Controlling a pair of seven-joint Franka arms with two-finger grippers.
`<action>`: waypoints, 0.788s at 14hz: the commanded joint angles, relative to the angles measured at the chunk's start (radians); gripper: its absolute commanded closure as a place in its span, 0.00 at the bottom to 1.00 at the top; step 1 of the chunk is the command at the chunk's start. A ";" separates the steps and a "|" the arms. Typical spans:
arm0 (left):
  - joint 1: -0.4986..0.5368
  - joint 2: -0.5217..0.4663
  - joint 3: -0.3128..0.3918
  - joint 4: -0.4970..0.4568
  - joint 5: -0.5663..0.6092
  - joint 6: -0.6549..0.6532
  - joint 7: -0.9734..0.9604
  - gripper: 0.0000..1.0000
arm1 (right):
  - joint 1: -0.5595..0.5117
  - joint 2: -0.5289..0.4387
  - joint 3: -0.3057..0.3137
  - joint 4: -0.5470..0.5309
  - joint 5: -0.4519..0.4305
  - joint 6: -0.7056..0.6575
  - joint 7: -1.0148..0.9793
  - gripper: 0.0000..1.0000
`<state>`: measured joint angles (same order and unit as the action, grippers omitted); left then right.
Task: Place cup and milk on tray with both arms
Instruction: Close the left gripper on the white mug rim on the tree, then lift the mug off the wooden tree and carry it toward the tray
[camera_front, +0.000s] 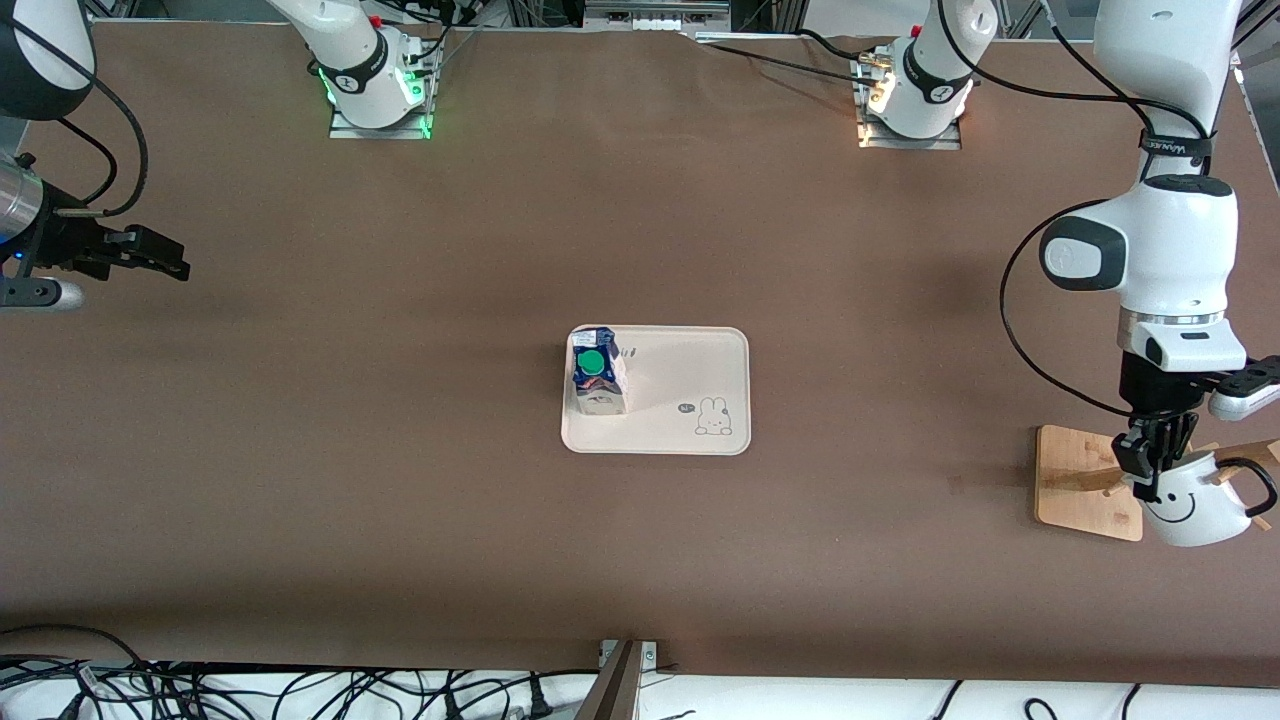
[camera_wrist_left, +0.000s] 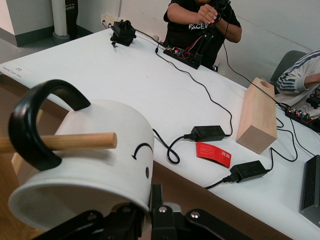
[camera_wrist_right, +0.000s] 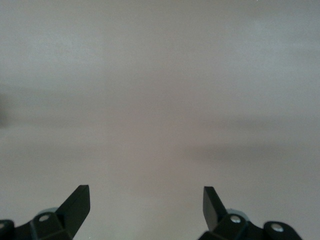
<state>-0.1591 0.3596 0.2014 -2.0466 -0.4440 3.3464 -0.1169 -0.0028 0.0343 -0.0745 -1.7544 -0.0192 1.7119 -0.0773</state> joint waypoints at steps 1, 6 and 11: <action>-0.003 -0.044 -0.005 -0.020 -0.025 0.004 0.025 1.00 | -0.011 -0.005 0.002 -0.004 0.001 -0.006 0.007 0.00; -0.013 -0.077 -0.014 -0.052 -0.035 0.001 0.011 1.00 | -0.011 -0.005 0.002 -0.002 -0.001 -0.006 0.007 0.00; -0.022 -0.094 -0.034 -0.061 -0.044 -0.001 0.005 1.00 | -0.011 -0.004 0.002 -0.004 0.001 -0.006 0.008 0.00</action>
<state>-0.1702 0.3073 0.1689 -2.0791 -0.4526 3.3460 -0.1309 -0.0039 0.0345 -0.0783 -1.7546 -0.0192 1.7119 -0.0773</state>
